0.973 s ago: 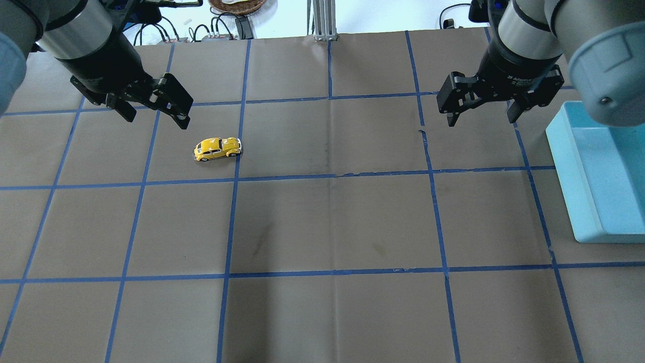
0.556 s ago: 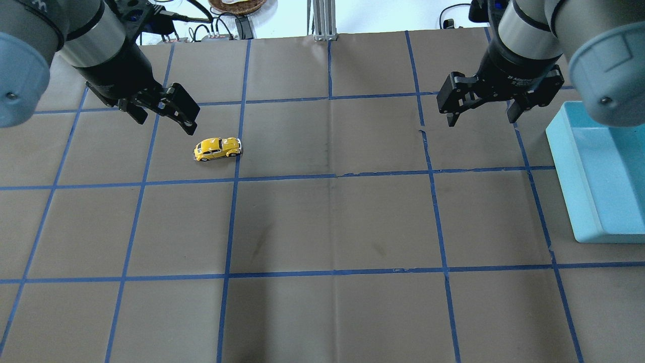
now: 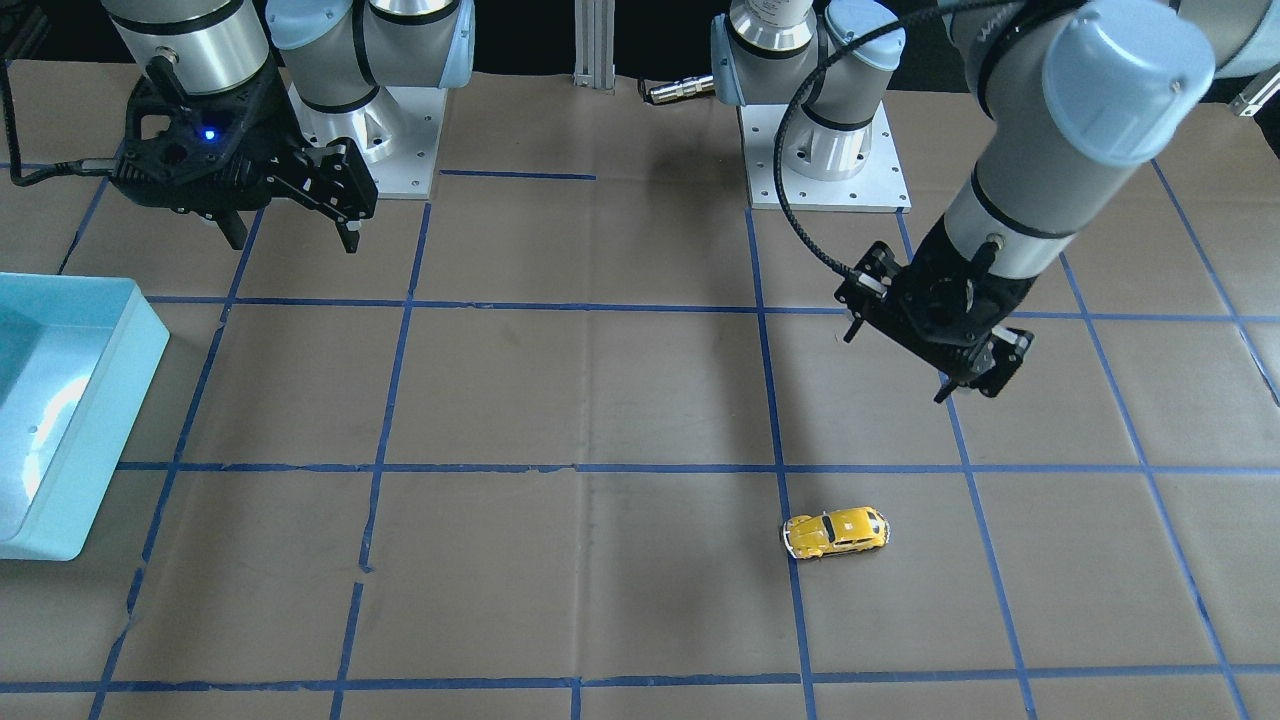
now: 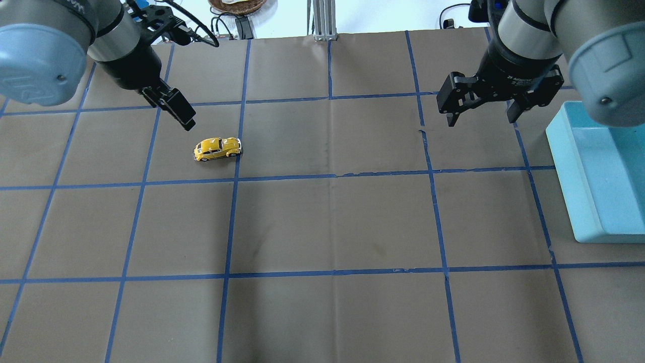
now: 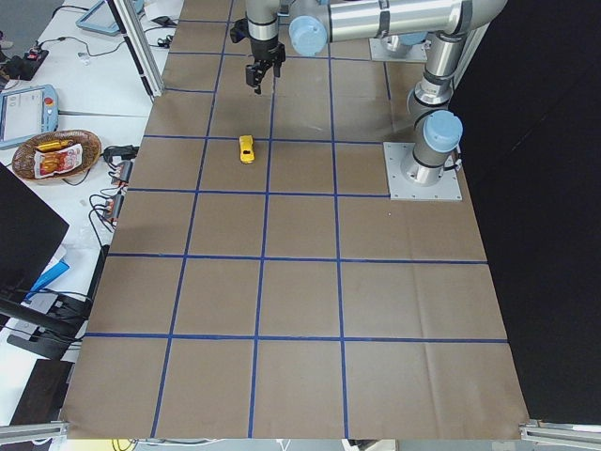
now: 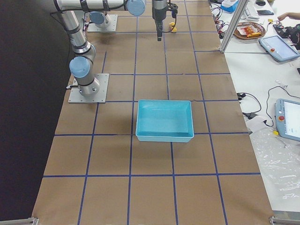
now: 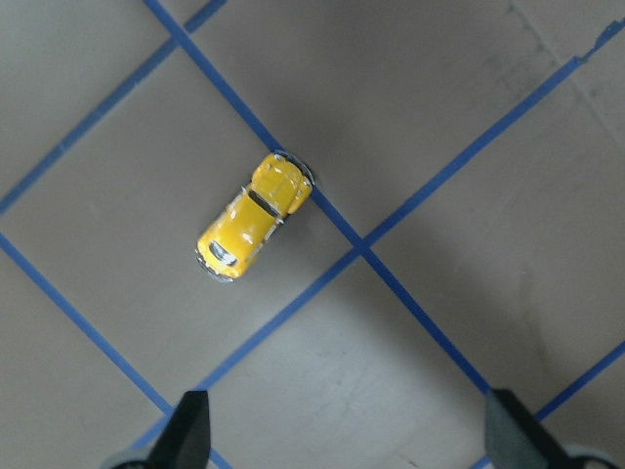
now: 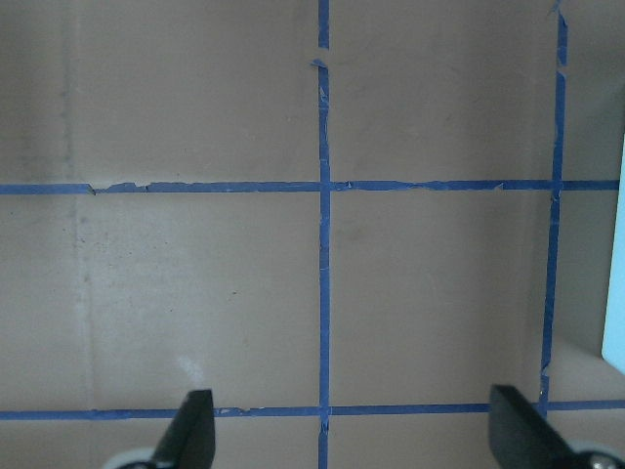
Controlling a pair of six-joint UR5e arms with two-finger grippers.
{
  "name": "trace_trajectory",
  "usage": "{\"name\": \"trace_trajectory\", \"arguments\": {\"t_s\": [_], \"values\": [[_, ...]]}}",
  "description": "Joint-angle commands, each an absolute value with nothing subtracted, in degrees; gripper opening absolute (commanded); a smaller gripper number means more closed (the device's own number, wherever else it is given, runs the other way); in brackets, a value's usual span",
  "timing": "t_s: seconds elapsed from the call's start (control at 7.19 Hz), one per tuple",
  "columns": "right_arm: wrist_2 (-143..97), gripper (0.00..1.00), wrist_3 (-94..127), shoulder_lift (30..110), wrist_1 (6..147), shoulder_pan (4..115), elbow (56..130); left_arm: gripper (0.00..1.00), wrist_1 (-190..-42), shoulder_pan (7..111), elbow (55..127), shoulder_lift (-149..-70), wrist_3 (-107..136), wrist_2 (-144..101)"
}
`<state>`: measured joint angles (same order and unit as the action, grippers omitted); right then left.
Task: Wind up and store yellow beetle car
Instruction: 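Lower the left gripper over the yellow toy beetle car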
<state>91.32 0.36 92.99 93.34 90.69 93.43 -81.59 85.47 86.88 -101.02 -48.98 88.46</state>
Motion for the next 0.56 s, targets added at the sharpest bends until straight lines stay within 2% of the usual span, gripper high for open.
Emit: {"name": "trace_trajectory", "arguments": {"t_s": [0.0,0.28,0.42], "values": [[91.3,0.99,0.4,92.9,93.3,90.6,93.5,1.00,-80.1,85.2,80.8,-112.1,-66.1,88.5],[91.3,0.99,0.4,92.9,93.3,90.6,93.5,1.00,-78.0,85.5,81.6,-121.7,-73.5,88.6],[91.3,0.99,0.4,92.9,93.3,90.6,93.5,1.00,-78.1,85.6,82.0,-122.6,-79.3,88.8]]}}
